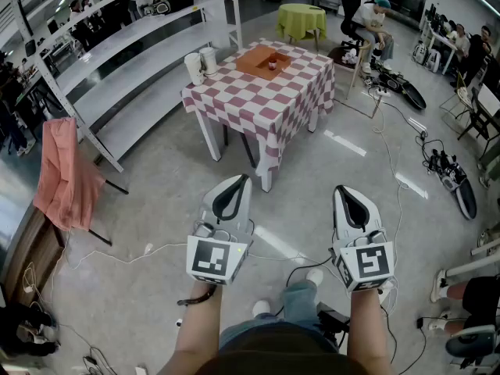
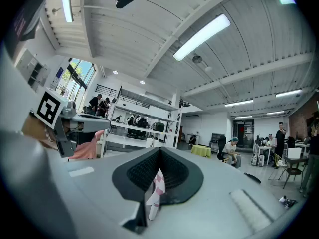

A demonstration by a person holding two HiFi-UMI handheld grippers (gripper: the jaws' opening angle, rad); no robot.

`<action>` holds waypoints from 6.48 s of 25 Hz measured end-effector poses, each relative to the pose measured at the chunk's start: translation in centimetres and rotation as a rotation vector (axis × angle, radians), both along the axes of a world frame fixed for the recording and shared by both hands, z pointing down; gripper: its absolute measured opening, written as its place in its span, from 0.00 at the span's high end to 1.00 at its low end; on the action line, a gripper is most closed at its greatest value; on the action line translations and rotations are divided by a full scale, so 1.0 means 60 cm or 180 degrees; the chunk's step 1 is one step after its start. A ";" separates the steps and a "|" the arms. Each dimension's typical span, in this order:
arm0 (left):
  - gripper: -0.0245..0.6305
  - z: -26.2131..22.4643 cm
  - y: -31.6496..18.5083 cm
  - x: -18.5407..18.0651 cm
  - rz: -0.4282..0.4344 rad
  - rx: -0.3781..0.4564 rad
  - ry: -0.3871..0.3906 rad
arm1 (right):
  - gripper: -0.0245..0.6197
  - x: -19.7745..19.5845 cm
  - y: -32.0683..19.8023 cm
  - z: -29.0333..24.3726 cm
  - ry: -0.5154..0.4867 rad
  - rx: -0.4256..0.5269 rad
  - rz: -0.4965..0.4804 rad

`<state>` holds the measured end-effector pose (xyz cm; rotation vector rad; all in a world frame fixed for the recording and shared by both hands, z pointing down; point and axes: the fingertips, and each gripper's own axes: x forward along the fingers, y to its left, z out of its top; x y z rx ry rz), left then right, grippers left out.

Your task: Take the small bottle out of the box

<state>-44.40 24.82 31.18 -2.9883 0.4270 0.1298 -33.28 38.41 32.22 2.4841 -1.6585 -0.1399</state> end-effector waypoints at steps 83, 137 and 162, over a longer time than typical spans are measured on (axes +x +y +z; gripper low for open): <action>0.98 0.081 -0.892 0.893 -0.1723 -0.0117 -0.0282 | 0.96 1.013 -1.003 0.099 -0.0309 -0.0337 -0.1711; 0.98 0.289 -1.029 0.885 -0.2429 -0.1042 -0.0569 | 0.75 0.982 -1.224 0.401 -0.0277 -0.1651 -0.2690; 0.98 0.066 -1.039 0.882 -0.2424 -0.0269 -0.0113 | 0.75 1.017 -1.233 0.130 -0.0079 -0.0870 -0.2545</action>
